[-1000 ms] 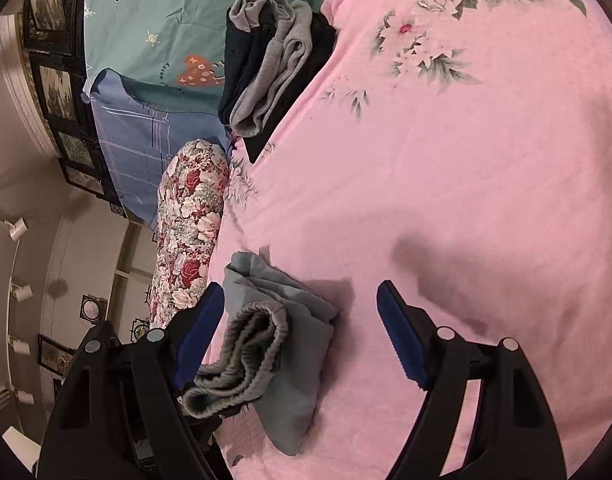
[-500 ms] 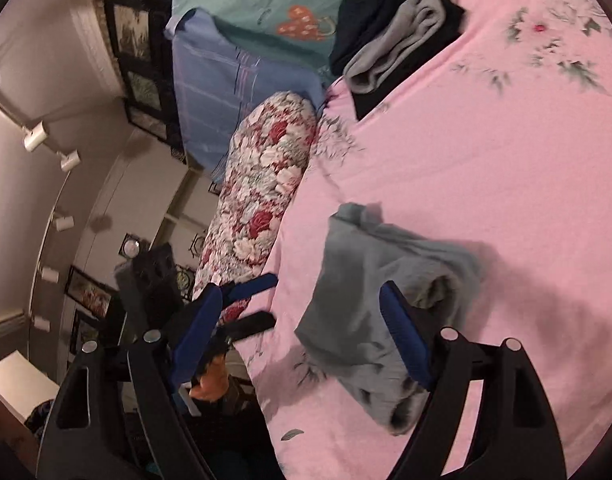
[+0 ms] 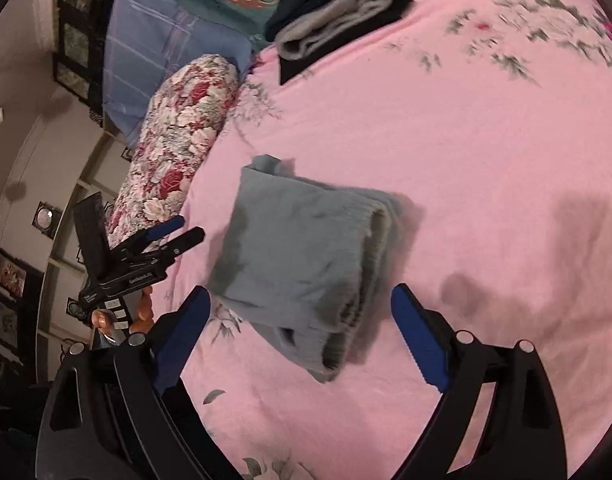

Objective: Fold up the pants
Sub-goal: 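Open the left gripper and release the folded pants bundle, then grasp the folded pants bundle with both grippers from its sides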

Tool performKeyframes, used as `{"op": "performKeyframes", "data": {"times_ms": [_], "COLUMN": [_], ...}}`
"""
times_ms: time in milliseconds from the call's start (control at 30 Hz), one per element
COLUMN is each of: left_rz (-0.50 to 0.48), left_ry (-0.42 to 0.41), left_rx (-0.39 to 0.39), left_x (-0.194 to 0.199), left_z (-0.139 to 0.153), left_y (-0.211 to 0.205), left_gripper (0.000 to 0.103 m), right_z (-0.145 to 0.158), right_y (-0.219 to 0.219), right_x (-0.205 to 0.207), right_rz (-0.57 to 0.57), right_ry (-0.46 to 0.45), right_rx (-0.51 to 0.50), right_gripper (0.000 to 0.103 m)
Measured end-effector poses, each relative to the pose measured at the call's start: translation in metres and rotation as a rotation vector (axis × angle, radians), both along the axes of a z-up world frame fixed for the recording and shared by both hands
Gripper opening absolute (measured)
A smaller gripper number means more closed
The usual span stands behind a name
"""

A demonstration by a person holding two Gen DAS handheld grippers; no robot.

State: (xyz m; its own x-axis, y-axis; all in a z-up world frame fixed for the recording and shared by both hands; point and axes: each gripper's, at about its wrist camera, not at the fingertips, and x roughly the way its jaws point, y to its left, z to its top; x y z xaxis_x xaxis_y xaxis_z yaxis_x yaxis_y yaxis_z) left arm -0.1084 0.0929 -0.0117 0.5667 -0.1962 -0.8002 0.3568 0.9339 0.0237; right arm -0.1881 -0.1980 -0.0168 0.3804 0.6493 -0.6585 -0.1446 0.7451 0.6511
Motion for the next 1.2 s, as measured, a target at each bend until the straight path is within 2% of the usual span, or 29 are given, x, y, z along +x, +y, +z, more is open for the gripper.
{"op": "performKeyframes", "data": {"times_ms": [133, 233, 367, 433, 533, 600, 733, 867, 900, 1000, 1200], "left_rz": [-0.004, -0.008, -0.015, -0.034, -0.058, -0.043, -0.013, -0.059, -0.059, -0.099, -0.113], "left_ry": [0.006, 0.001, 0.011, 0.068, 0.230, 0.303, 0.382, 0.491, 0.485, 0.538, 0.597], "left_rx": [-0.005, -0.004, -0.015, -0.073, -0.234, -0.292, -0.347, -0.420, -0.415, -0.444, -0.501], "left_x": [0.003, 0.004, 0.007, 0.013, 0.032, 0.042, 0.054, 0.064, 0.064, 0.066, 0.070], "left_z": [-0.002, -0.001, -0.002, -0.005, -0.016, -0.026, -0.043, -0.059, -0.059, -0.061, -0.063], "left_y": [0.000, 0.000, 0.001, 0.005, 0.018, 0.027, 0.039, 0.029, 0.025, 0.014, 0.006], "left_gripper": [0.091, 0.091, 0.091, 0.091, 0.091, 0.091, 0.091, 0.091, 0.092, 0.092, 0.093], "right_z": [-0.026, -0.033, -0.031, -0.031, -0.032, -0.033, -0.036, -0.038, -0.037, -0.036, -0.035], "right_y": [-0.015, -0.015, -0.005, 0.000, 0.006, 0.011, 0.018, 0.014, 0.015, 0.022, 0.033], "right_x": [-0.010, -0.012, -0.007, -0.003, 0.002, 0.008, 0.013, 0.010, 0.010, 0.014, 0.016], "right_rz": [-0.059, -0.059, -0.026, -0.010, 0.006, 0.010, 0.028, 0.062, 0.067, 0.064, 0.083], "right_ry": [0.115, 0.143, 0.140, 0.139, 0.143, 0.149, 0.170, 0.198, 0.196, 0.180, 0.151], "right_rx": [0.050, 0.082, 0.068, 0.057, 0.061, 0.080, 0.124, 0.168, 0.163, 0.160, 0.154], "right_gripper": [0.092, 0.092, 0.092, 0.092, 0.092, 0.094, 0.094, 0.094, 0.094, 0.098, 0.098]}}
